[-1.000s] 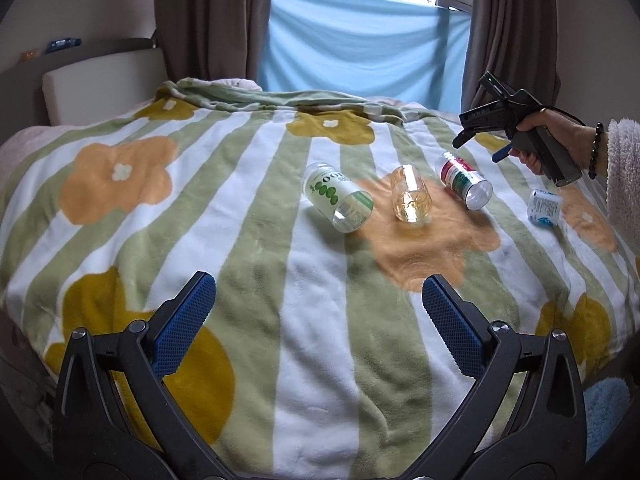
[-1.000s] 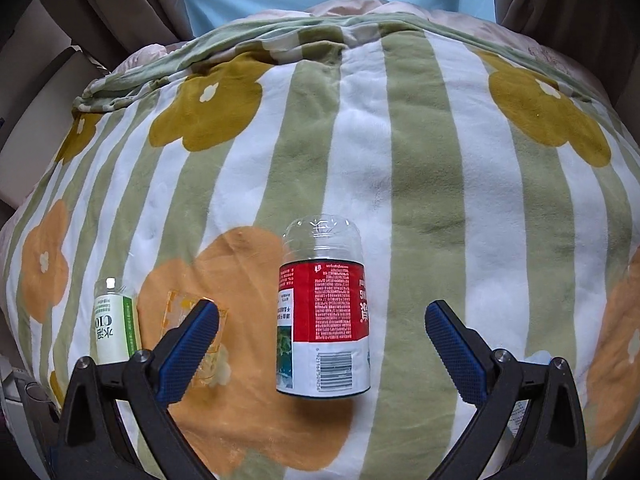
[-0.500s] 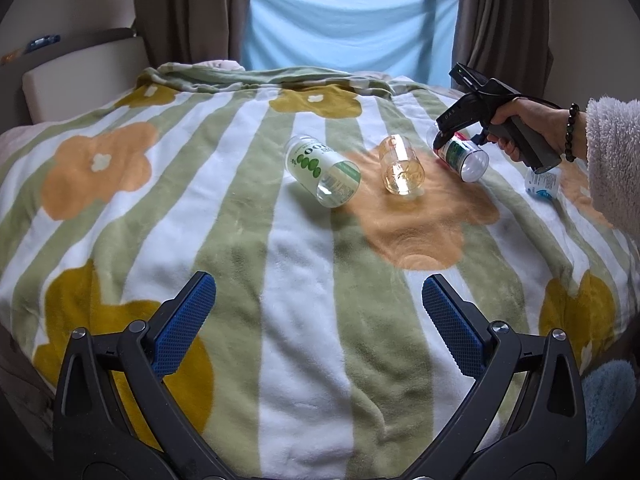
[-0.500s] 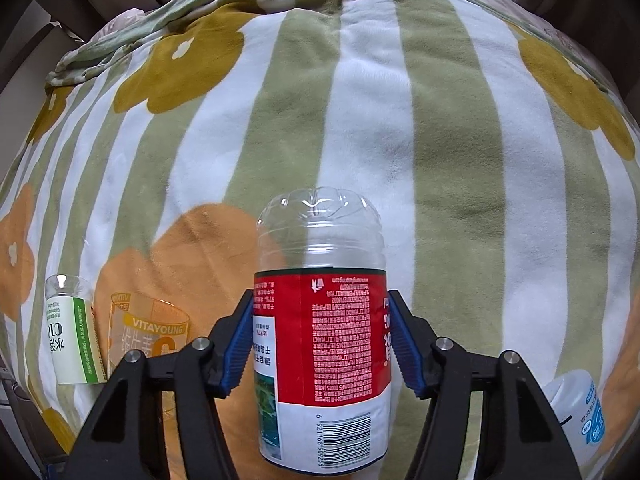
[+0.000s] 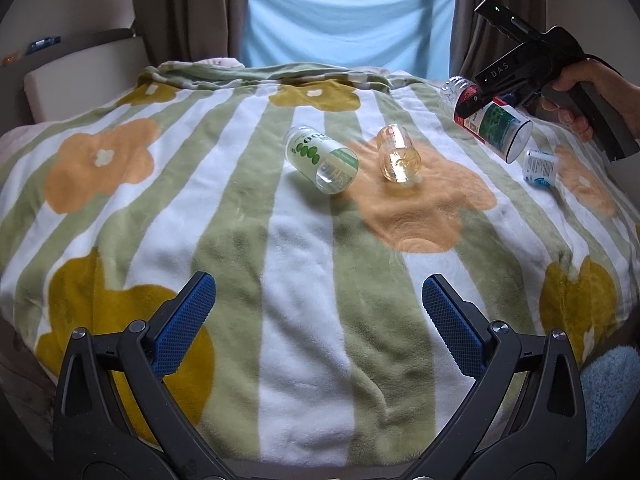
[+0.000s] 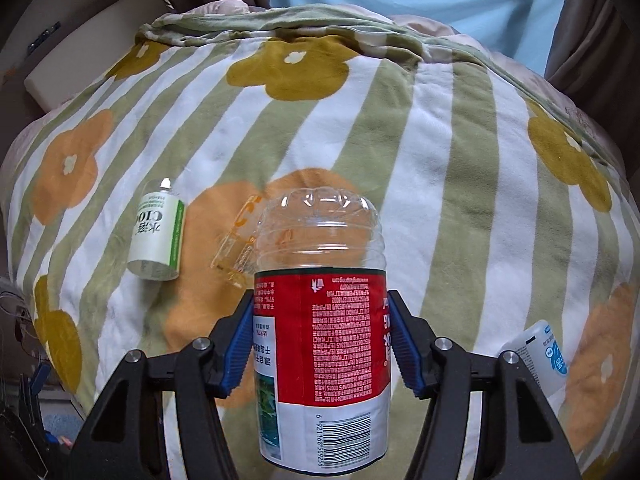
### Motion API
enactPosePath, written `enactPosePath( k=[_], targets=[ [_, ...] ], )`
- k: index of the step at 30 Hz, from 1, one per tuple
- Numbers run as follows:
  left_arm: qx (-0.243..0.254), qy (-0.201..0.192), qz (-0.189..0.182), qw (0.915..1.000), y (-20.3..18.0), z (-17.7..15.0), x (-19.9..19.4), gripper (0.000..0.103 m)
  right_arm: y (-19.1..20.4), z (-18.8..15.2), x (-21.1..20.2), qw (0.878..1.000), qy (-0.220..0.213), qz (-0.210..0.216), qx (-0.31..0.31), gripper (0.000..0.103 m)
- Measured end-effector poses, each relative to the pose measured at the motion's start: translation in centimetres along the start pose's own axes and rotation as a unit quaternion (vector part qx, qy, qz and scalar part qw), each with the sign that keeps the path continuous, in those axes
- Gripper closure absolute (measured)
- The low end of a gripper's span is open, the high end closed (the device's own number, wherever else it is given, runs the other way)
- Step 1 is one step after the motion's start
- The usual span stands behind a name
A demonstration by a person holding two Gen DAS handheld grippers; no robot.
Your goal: Flip cup upside down
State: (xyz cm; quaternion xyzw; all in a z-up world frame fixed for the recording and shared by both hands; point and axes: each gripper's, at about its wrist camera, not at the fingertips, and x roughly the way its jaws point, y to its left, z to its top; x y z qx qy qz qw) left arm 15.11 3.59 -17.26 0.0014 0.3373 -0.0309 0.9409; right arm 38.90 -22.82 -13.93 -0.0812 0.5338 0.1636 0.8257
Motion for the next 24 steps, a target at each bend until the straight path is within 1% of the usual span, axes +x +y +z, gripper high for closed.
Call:
enactPosePath(
  k=[2, 4, 6, 10, 13, 16, 19, 21, 24],
  targets=[
    [0.005, 0.007, -0.001, 1.0000, -0.2, -0.4, 0.1, 0.000, 1.9, -2.1, -0.8, 1.000, 0.005, 0.021, -0.011, 0.045],
    [0.011, 0.010, 0.008, 0.9999, -0.3, -0.9, 0.1, 0.000, 3.8, -4.0, -0.9, 0.999, 0.011, 0.046, -0.019, 0.045],
    [0.014, 0.019, 0.009, 0.9997, -0.2, -1.3, 0.3, 0.000, 5.6, -5.8, -0.7, 0.998, 0.018, 0.064, -0.023, 0.045],
    [0.011, 0.010, 0.010, 0.9998, 0.1, -1.3, -0.4, 0.000, 8.3, -8.2, 1.1, 0.996, 0.031, 0.087, -0.015, 0.045],
    [0.010, 0.006, 0.006, 0.9999, 0.0, -1.6, -0.9, 0.000, 9.5, -9.1, 2.7, 0.995, 0.037, 0.092, -0.003, 0.045],
    [0.007, 0.008, 0.006, 0.9999, 0.2, -1.6, -1.0, 0.000, 10.1, -9.4, 4.2, 0.996, 0.043, 0.082, 0.012, 0.045],
    [-0.004, 0.007, -0.001, 1.0000, 0.7, -1.5, -1.2, 0.000, 10.4, -9.6, 5.3, 0.994, 0.053, 0.090, 0.032, 0.045],
    [-0.011, 0.006, -0.004, 0.9999, 1.1, -1.4, -1.3, 0.000, 10.8, -9.5, 5.7, 0.994, 0.055, 0.093, 0.032, 0.045],
    [-0.023, 0.002, -0.006, 0.9997, 1.5, -1.4, -1.3, 0.000, 11.3, -9.4, 5.8, 0.995, 0.054, 0.075, 0.022, 0.044]
  ],
)
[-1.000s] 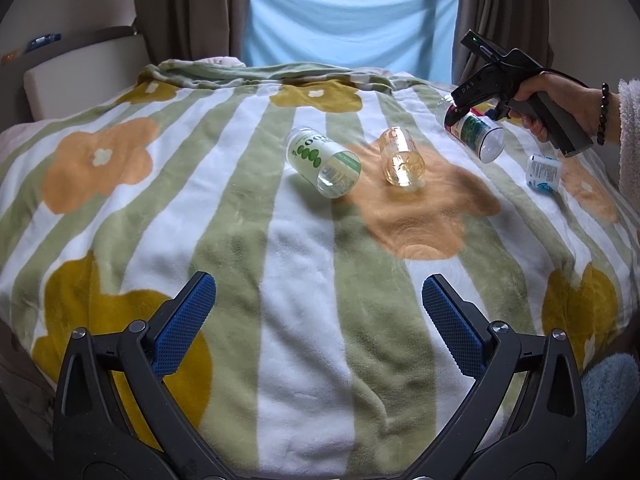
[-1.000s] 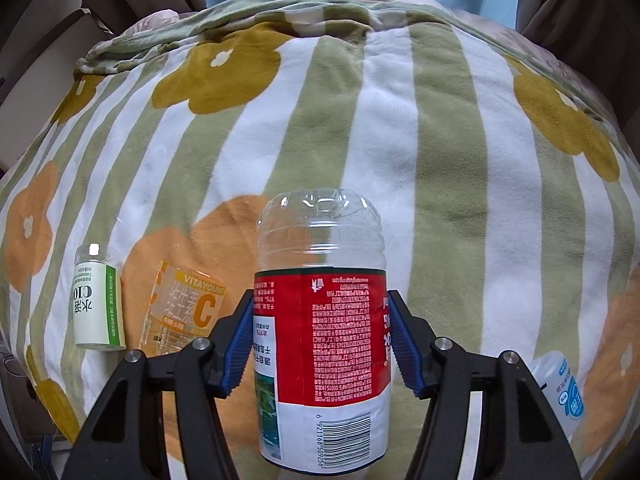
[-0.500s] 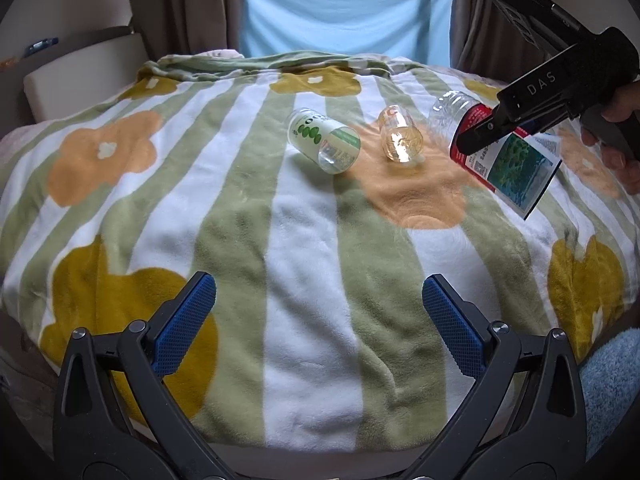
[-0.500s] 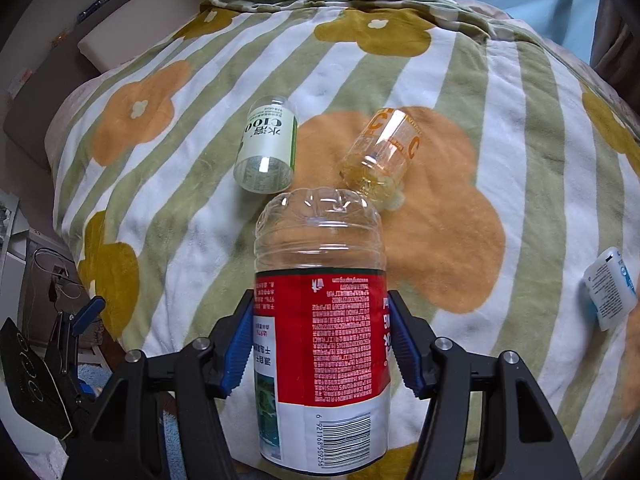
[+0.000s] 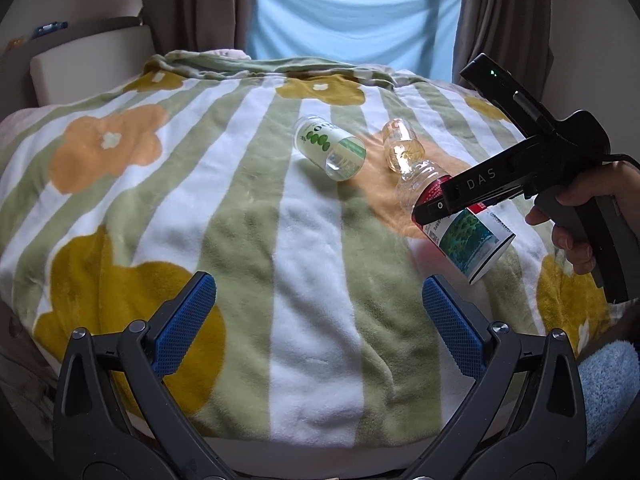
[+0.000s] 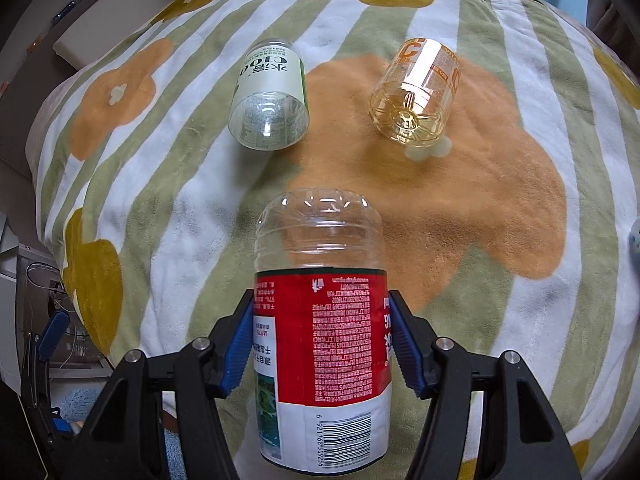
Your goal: Flip cup upside down
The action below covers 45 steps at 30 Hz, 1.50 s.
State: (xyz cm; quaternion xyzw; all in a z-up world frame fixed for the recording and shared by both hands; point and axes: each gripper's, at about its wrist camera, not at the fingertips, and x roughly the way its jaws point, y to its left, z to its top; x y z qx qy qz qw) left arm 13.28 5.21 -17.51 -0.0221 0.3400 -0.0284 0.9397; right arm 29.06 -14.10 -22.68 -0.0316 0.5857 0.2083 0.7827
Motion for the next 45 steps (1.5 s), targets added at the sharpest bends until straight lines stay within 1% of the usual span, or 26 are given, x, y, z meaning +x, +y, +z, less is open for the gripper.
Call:
enactPosePath(
  k=[4, 6, 7, 8, 9, 10, 11, 12, 13, 17, 20, 22, 24, 28, 31, 33, 35, 37, 39, 40, 43, 45],
  targets=[
    [-0.013, -0.007, -0.005, 0.9999, 0.5, 0.2, -0.3, 0.000, 0.0, 0.1, 0.4, 1.000, 0.010, -0.005, -0.005, 0.044],
    [-0.017, -0.007, -0.006, 0.9998, 0.7, 0.2, -0.3, 0.000, 0.1, 0.1, 0.7, 1.000, 0.016, -0.005, -0.004, 0.041],
    [-0.018, -0.007, -0.006, 0.9998, 0.7, 0.2, -0.2, 0.000, 0.1, 0.0, 0.9, 1.000, 0.019, -0.006, -0.002, 0.036],
    [-0.018, -0.006, -0.005, 0.9998, 0.7, 0.2, -0.2, 0.000, 0.2, 0.1, 1.1, 1.000, 0.022, -0.005, -0.001, 0.025],
    [-0.018, -0.006, -0.006, 0.9998, 0.7, 0.2, -0.2, 0.000, 0.2, 0.1, 1.2, 1.000, 0.023, -0.004, 0.001, 0.020],
    [-0.018, -0.007, -0.005, 0.9998, 0.7, 0.2, -0.3, 0.000, 0.1, 0.1, 1.2, 1.000, 0.022, -0.002, 0.002, 0.013],
    [-0.017, -0.008, -0.005, 0.9998, 0.8, 0.2, -0.3, 0.000, 0.1, 0.1, 1.1, 1.000, 0.018, 0.001, 0.004, 0.008],
    [-0.017, -0.010, -0.006, 0.9998, 0.8, 0.2, -0.4, 0.000, 0.0, 0.1, 0.9, 1.000, 0.010, 0.005, 0.006, 0.006],
    [-0.018, -0.011, -0.009, 0.9997, 0.8, 0.2, -0.4, 0.000, -0.2, 0.0, 0.7, 1.000, 0.004, 0.010, 0.009, 0.000],
    [-0.018, -0.017, -0.016, 0.9996, 0.6, 0.2, -0.7, 0.000, -0.9, -0.3, -0.6, 0.999, -0.021, 0.036, 0.026, 0.000],
    [-0.016, -0.015, -0.012, 0.9997, 0.5, 0.2, -0.7, 0.000, -1.2, -0.9, -1.8, 0.998, -0.036, 0.034, 0.027, 0.000],
    [-0.016, -0.002, -0.019, 0.9997, 0.5, 0.8, -0.6, 0.000, -1.1, -1.4, -3.1, 0.998, -0.054, 0.027, 0.016, 0.000],
    [-0.015, 0.001, -0.019, 0.9997, 0.3, 1.6, -0.9, 0.000, -1.1, -2.3, -4.6, 0.997, -0.071, 0.023, 0.000, 0.000],
    [-0.016, 0.007, -0.013, 0.9998, -0.4, 4.2, -2.2, 0.000, -1.8, -5.1, -7.5, 0.994, -0.102, -0.026, -0.022, 0.000],
    [-0.007, 0.005, -0.008, 0.9999, -1.8, 6.5, -3.1, 0.000, -2.0, -8.2, -9.4, 0.985, -0.157, -0.054, -0.050, 0.000],
    [0.004, 0.006, 0.000, 1.0000, -2.9, 8.0, -3.3, 0.000, -2.0, -10.0, -10.5, 0.979, -0.187, -0.059, -0.064, 0.000],
    [0.016, 0.025, 0.000, 0.9996, -4.3, 9.4, -2.7, 0.000, -2.4, -11.5, -11.0, 0.975, -0.206, -0.059, -0.066, 0.000],
    [0.018, 0.063, -0.011, 0.9978, -5.6, 10.5, -1.2, 0.000, -2.6, -12.8, -11.0, 0.972, -0.219, -0.059, -0.065, 0.000],
    [0.021, 0.094, -0.010, 0.9953, -6.9, 11.0, 0.8, 0.000, -2.9, -14.4, -10.8, 0.968, -0.236, -0.056, -0.065, 0.000],
    [0.024, 0.111, -0.009, 0.9935, -7.6, 11.2, 2.1, 0.000, -3.0, -14.9, -10.6, 0.965, -0.247, -0.054, -0.065, 0.000],
    [0.028, 0.165, -0.010, 0.9859, -9.2, 11.6, 6.0, 0.000, -3.3, -16.8, -10.1, 0.955, -0.280, -0.069, -0.073, 0.000],
    [0.029, 0.189, -0.017, 0.9814, -10.2, 11.5, 8.4, 0.000, -3.6, -18.0, -9.7, 0.949, -0.300, -0.070, -0.071, 0.000]
  ],
)
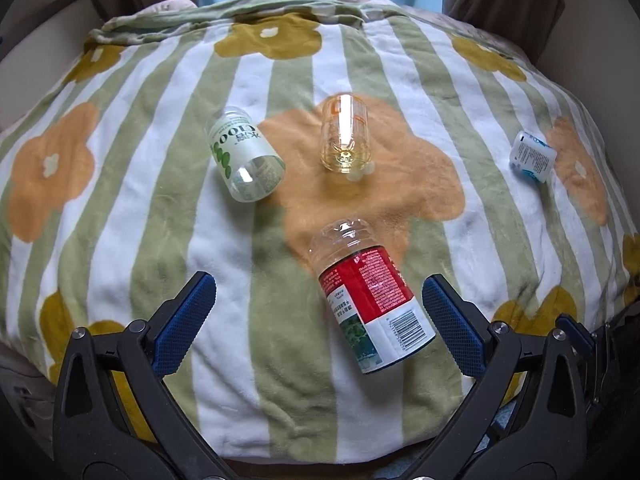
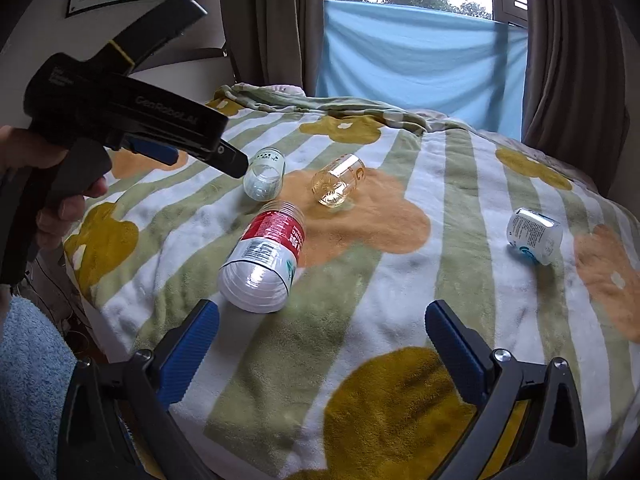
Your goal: Flip cup upside down
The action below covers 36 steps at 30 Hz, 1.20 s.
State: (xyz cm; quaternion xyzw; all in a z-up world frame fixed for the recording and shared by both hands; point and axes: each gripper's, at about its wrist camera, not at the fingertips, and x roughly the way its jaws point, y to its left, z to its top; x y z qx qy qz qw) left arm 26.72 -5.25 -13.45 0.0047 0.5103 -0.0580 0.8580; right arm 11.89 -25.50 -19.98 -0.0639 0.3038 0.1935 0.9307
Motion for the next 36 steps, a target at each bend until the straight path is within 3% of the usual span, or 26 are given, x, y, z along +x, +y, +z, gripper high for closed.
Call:
enactPosePath(
  k=[9, 20, 30, 33, 36],
  targets=[
    [-0.032, 0.115, 0.003, 0.9929, -1.3, 2.1, 9.0, 0.001, -2.5, -2.4, -0.2, 0.997, -0.046, 0.025, 0.059, 0.000],
    [-0.089, 0.180, -0.049, 0.9785, -0.4, 2.4, 12.6, 0.035, -5.3, -3.3, 0.8, 0.989, -0.046, 0.058, 0.125, 0.000],
    [-0.091, 0.152, -0.061, 0.9823, -0.4, 2.3, 10.9, 0.036, -4.1, -3.1, 0.7, 0.992, -0.042, 0.064, 0.098, 0.000],
    [-0.081, 0.121, -0.064, 0.9872, -0.4, 2.4, 9.1, 0.036, -3.9, -3.2, 0.8, 0.993, -0.040, 0.060, 0.092, 0.000],
    [-0.072, 0.067, -0.060, 0.9934, -0.3, 2.6, 6.6, 0.036, -3.7, -3.2, 0.6, 0.994, -0.043, 0.058, 0.085, 0.000]
  ],
)
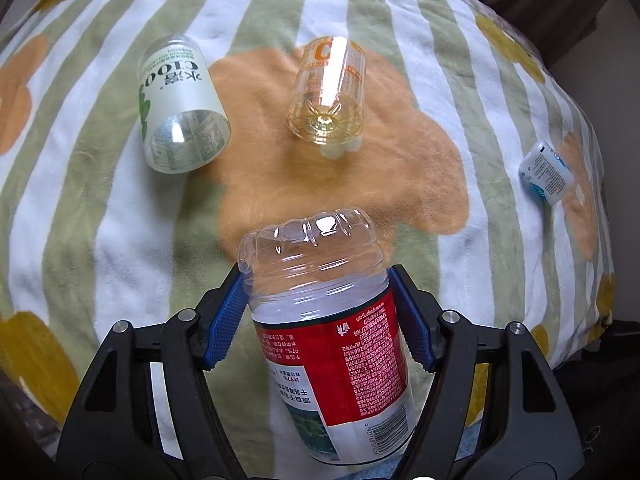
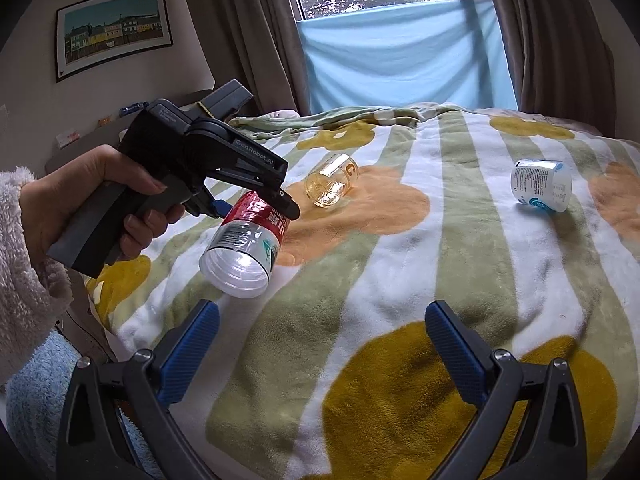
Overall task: Flip cup upside down
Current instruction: 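Carry the bottle with the left tool and lower it onto the blanket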
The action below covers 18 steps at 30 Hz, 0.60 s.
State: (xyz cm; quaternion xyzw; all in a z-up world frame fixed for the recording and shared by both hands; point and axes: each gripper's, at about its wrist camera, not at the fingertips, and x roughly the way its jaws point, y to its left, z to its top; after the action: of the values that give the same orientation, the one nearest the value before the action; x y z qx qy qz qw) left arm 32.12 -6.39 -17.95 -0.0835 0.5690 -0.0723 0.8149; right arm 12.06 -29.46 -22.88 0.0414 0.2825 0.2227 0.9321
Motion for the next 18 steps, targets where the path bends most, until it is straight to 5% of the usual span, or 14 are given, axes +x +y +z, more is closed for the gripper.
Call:
enactPosePath(
  k=[5, 11, 18],
  targets=[
    [0.031, -0.126, 0.024, 0.9912, -0.3, -0.7, -4.0, 0.036, 0.4, 0.1, -0.1, 1.000, -0.002, -0.006, -0.009, 0.000],
    [0.045, -0.237, 0.032, 0.9698, 0.1, -2.6, -5.2, 0.036, 0.4, 0.1, -0.1, 1.000, -0.003, -0.017, -0.012, 0.000],
    [0.073, -0.289, 0.052, 0.9532, -0.4, -4.1, -3.5, 0.036, 0.9, -0.1, -0.1, 0.999, -0.001, -0.027, -0.027, 0.000]
  ],
)
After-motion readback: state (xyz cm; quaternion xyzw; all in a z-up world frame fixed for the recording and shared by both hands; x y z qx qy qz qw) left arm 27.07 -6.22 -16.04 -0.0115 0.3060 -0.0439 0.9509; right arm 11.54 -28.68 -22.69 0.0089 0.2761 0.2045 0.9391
